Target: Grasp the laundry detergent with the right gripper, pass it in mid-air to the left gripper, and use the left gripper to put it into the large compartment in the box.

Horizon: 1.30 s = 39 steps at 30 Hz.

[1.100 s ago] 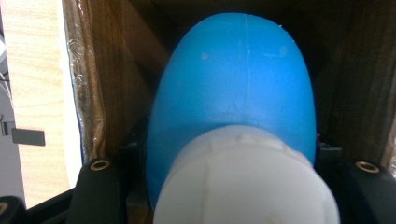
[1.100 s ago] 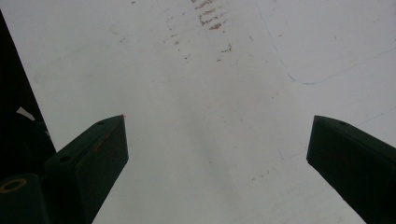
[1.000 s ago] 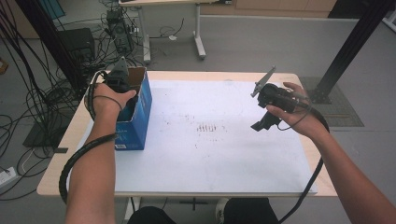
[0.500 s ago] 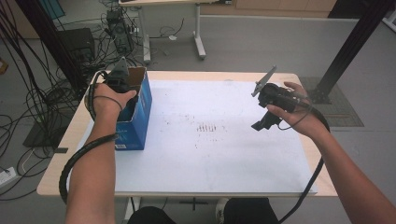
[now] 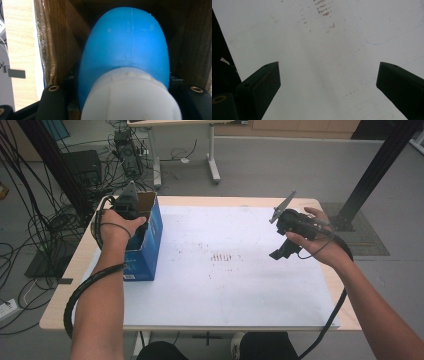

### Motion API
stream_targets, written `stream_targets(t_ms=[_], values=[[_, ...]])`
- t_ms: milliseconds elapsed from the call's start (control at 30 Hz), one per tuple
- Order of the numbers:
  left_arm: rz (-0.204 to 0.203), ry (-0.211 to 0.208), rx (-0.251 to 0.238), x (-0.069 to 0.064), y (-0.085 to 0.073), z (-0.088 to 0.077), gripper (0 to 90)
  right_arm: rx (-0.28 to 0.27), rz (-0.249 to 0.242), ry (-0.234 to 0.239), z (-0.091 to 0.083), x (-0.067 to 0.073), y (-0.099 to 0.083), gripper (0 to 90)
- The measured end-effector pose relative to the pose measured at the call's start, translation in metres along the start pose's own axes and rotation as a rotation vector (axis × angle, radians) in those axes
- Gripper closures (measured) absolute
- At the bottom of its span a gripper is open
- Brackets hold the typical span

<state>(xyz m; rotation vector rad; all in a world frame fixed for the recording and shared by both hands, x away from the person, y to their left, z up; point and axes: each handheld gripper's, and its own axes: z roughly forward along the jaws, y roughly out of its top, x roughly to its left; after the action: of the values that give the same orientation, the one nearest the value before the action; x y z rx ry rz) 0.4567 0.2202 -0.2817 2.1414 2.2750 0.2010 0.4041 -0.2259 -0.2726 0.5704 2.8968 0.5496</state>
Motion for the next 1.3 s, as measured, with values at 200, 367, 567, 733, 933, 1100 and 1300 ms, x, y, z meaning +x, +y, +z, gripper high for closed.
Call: stream_targets(t_ms=[200,367,567,733,933,1100,1300], values=[[0.001,0.001,0.0,-0.0003,0.0,0.0,36.6,0.0,0.002,-0.001,-0.0017,-0.0006,-0.0004,5.2],[0.0,0.003,-0.001,-0.0005,-0.0002,0.0001,36.6,0.002,0.004,-0.006,-0.0032,-0.0012,-0.0009,5.2],[0.001,0.005,-0.003,-0.0007,-0.0004,0.0004,36.6,0.003,0.001,-0.005,-0.0031,-0.0011,-0.0007,5.2],[0.001,0.006,-0.001,-0.0004,-0.0001,0.0004,36.5,0.004,0.002,-0.003,-0.0029,-0.0013,-0.0007,5.2],[0.001,0.007,0.002,-0.0003,0.0002,0.0004,36.5,0.006,0.0,-0.002,-0.0027,-0.0013,-0.0003,5.2],[0.002,0.007,-0.001,0.0005,-0.0004,0.0007,36.4,0.008,0.002,-0.002,-0.0022,-0.0008,0.0001,5.2],[0.006,0.007,0.0,0.0003,-0.0006,0.001,35.4,0.01,-0.002,0.0,-0.0021,0.0002,0.0005,5.2]])
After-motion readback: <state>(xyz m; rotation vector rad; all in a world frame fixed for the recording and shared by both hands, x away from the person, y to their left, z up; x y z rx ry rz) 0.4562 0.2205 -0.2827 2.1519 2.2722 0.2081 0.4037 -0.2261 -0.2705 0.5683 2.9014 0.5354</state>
